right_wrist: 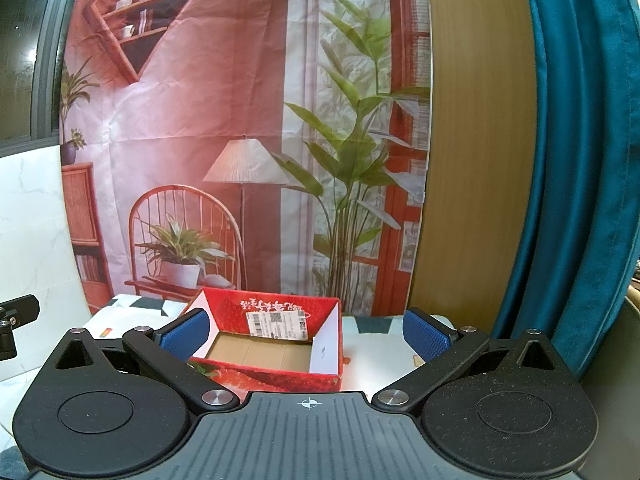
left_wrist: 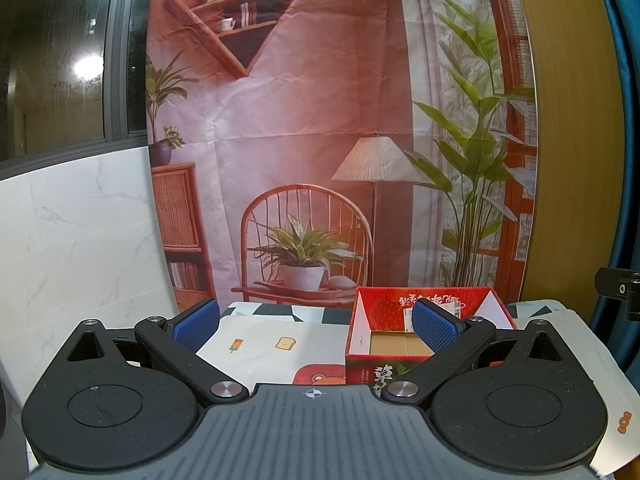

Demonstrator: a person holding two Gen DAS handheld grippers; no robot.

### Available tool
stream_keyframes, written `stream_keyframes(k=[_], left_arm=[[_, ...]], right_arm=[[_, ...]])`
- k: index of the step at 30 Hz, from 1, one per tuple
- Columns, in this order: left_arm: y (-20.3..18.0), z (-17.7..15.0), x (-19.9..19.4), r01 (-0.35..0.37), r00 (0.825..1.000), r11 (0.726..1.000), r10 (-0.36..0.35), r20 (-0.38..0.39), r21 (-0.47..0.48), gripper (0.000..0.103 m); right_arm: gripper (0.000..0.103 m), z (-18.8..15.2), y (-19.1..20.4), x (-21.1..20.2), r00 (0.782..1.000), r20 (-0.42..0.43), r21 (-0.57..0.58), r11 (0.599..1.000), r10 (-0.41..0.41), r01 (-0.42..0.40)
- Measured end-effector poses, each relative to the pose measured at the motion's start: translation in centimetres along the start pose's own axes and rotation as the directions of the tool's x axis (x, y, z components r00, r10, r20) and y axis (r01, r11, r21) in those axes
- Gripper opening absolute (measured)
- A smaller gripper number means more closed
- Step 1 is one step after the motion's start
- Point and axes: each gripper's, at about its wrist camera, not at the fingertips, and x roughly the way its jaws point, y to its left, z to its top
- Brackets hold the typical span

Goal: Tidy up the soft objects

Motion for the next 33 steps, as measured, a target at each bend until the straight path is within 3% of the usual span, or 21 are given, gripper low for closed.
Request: stream_keyframes(k=[33], left_arm=[[0.00, -0.03, 0.04, 0.000, 1.000, 1.000, 0.000, -0.001, 0.001, 0.103]], right_arm=[[0.103, 0.20, 0.12, -0.13, 1.000, -0.003, -0.001, 1.000, 0.000, 0.000]])
